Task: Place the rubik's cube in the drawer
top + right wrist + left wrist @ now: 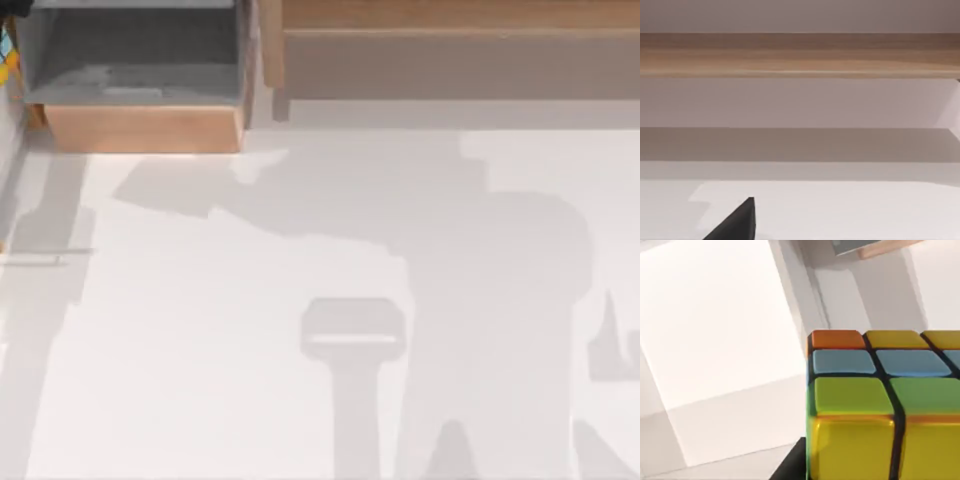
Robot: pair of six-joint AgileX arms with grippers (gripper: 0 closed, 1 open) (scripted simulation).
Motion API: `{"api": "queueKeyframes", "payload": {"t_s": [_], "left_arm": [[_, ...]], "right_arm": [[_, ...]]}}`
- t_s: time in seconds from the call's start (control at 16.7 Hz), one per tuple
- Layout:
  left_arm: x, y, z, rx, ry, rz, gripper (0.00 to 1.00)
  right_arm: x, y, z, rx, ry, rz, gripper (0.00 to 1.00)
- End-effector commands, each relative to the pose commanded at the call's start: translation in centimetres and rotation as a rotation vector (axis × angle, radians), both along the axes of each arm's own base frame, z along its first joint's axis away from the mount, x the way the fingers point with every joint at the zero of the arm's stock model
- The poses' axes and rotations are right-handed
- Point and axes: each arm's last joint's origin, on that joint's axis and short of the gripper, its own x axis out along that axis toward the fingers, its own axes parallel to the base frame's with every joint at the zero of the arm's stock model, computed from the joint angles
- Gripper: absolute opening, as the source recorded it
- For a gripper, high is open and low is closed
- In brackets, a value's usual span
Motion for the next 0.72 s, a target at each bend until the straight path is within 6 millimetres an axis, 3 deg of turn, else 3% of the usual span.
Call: {"api": "queueKeyframes", "payload": {"t_s": [0.18, 0.36, 0.54, 0.72], "left_arm": [[0.6, 7.6, -3.0, -0.017, 0.057, 0.172, 0.00], [1.5, 12.3, -8.0, -0.051, 0.131, 0.272, 0.00], [2.2, 13.9, -11.9, -0.081, 0.183, 0.301, 0.00], [2.4, 14.0, -12.7, -0.087, 0.193, 0.303, 0.00]], "right_arm": [[0.0, 0.0, 0.0, 0.000, 0.000, 0.000, 1.00], [0.0, 0.0, 0.0, 0.000, 0.000, 0.000, 1.00], [0.0, 0.0, 0.0, 0.000, 0.000, 0.000, 1.00], [0.0, 0.0, 0.0, 0.000, 0.000, 0.000, 1.00]]}}
